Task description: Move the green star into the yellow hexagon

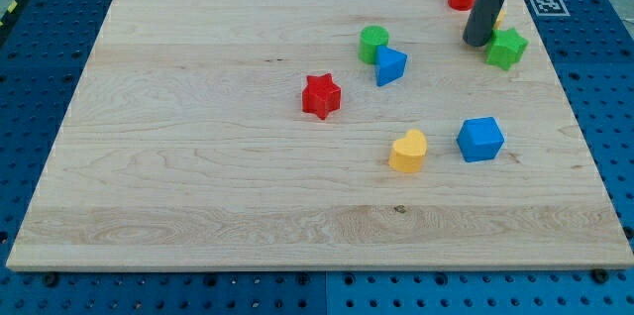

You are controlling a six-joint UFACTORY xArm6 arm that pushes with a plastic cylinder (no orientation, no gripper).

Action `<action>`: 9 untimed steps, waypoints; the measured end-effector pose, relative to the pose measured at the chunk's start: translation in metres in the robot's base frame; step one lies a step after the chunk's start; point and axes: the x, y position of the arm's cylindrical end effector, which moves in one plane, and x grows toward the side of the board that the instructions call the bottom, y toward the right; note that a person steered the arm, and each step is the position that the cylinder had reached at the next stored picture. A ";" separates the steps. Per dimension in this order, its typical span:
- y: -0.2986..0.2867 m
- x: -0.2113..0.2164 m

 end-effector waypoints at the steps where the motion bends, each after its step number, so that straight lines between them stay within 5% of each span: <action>1: -0.008 0.018; 4: 0.026 0.065; 9: 0.035 0.019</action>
